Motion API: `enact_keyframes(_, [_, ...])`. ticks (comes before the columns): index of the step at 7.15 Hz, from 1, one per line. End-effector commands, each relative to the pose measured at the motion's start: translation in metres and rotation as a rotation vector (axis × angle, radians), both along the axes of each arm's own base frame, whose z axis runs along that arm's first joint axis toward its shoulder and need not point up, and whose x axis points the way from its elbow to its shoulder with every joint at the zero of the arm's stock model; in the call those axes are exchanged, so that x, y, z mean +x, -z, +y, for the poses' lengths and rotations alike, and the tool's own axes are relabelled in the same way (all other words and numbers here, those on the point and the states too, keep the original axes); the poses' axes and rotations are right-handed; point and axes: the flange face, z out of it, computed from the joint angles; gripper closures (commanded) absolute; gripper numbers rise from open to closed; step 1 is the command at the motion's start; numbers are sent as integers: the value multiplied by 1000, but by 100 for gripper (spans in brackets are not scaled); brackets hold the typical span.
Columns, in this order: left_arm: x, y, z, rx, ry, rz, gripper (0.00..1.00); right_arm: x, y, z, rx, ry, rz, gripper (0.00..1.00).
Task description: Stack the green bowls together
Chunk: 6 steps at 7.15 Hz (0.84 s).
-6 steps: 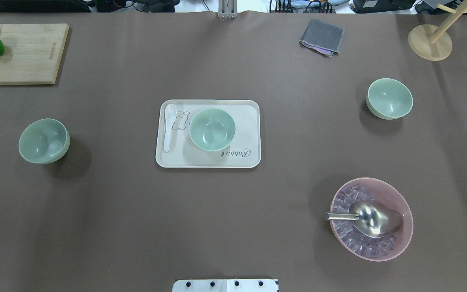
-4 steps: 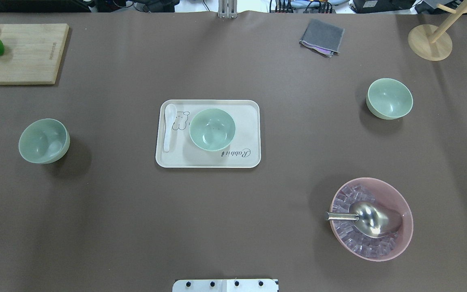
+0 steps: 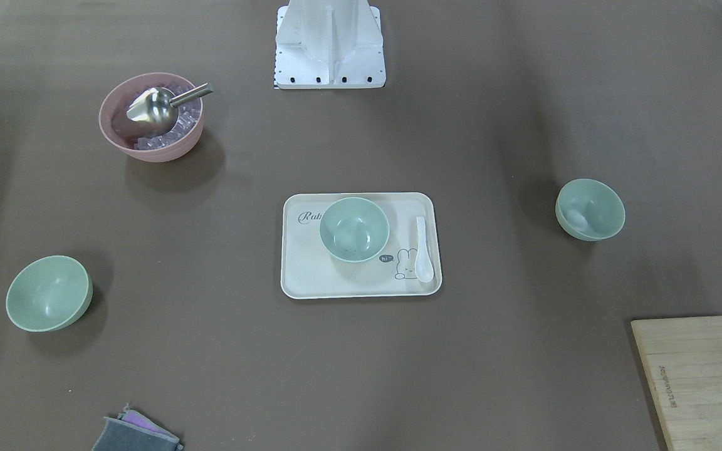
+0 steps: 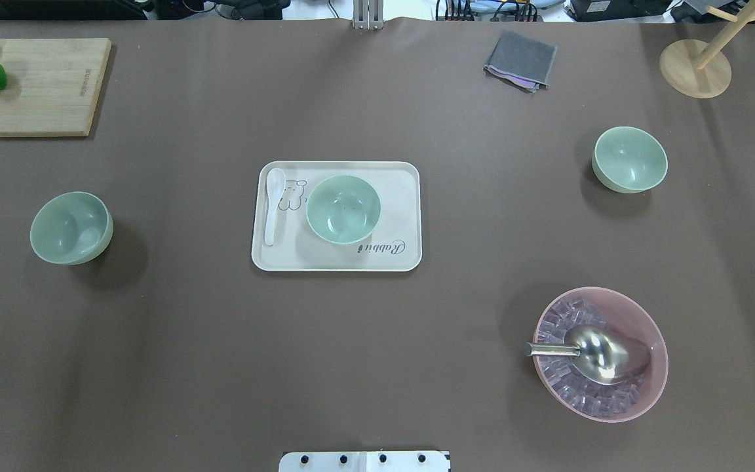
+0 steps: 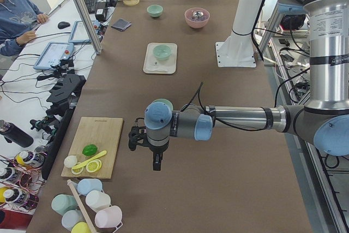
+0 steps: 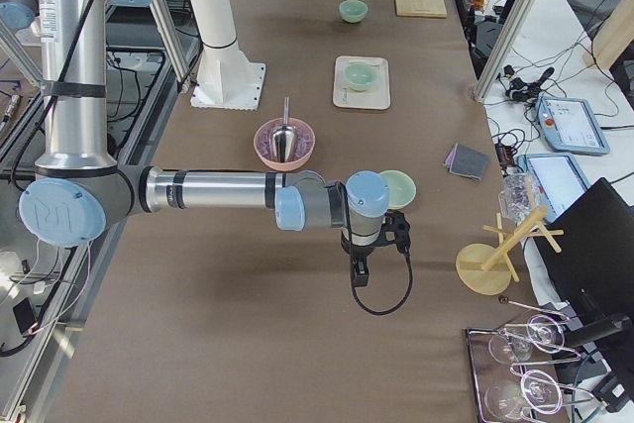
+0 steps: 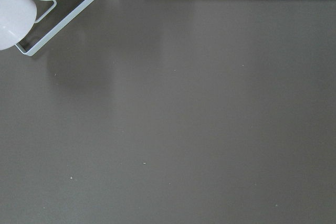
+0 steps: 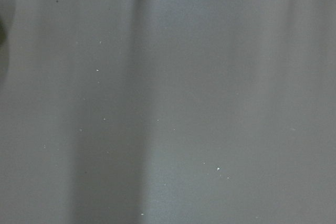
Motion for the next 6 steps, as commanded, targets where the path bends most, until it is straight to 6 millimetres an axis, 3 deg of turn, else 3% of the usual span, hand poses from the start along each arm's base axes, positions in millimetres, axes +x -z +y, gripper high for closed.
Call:
enact_keyframes(1, [1,2,6,74,-7,5,2,0,2,0,3,0,-2,0])
enact_keyframes(3, [1,-9,15,168,11,8,1,0,1,2,24,0,1,0])
enact_keyframes(6, [2,-22,24,159,22,11,1,0,0,9,102,-6,-14,0])
